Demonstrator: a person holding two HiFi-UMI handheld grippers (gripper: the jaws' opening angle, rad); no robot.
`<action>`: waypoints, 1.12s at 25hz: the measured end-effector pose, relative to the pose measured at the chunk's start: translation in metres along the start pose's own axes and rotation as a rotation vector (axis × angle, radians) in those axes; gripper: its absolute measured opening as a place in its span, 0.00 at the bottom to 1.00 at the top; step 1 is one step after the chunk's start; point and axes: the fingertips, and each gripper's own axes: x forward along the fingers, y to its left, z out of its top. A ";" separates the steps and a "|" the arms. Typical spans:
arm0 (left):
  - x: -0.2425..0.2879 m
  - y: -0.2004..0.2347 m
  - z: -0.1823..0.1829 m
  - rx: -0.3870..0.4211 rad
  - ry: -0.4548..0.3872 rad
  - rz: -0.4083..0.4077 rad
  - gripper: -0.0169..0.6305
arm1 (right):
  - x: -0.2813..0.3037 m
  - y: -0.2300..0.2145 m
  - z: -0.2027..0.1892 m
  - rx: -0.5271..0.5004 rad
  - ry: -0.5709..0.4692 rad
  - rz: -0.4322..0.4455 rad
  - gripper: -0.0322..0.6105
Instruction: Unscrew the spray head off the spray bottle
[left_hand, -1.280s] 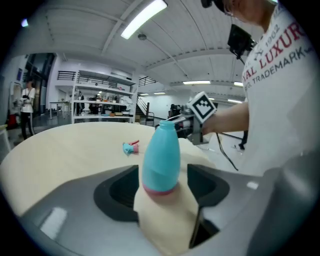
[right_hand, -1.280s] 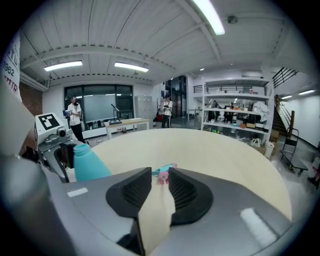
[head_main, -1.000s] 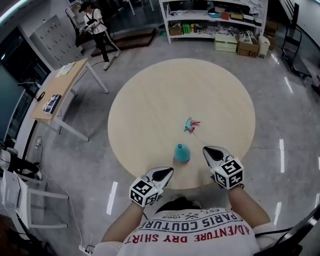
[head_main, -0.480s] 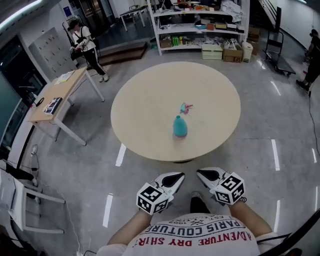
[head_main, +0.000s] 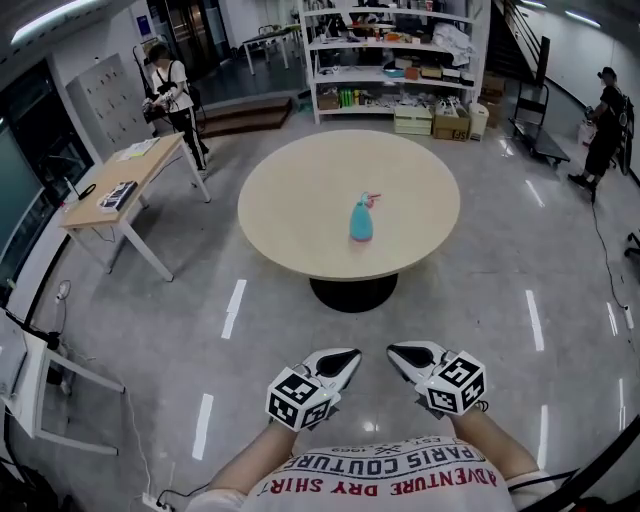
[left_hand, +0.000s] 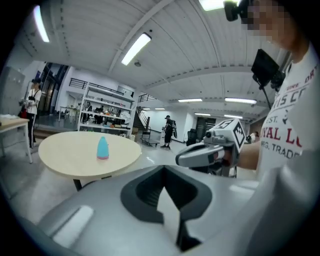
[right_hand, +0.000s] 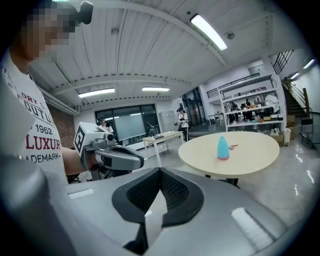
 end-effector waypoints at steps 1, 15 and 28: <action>-0.009 -0.010 0.003 0.017 -0.004 0.005 0.03 | -0.009 0.010 0.003 -0.010 -0.014 0.004 0.05; -0.042 -0.187 -0.007 0.076 -0.024 0.004 0.03 | -0.160 0.102 -0.036 -0.017 -0.063 0.068 0.05; -0.057 -0.253 -0.008 0.099 -0.021 0.011 0.03 | -0.210 0.148 -0.042 -0.052 -0.097 0.099 0.05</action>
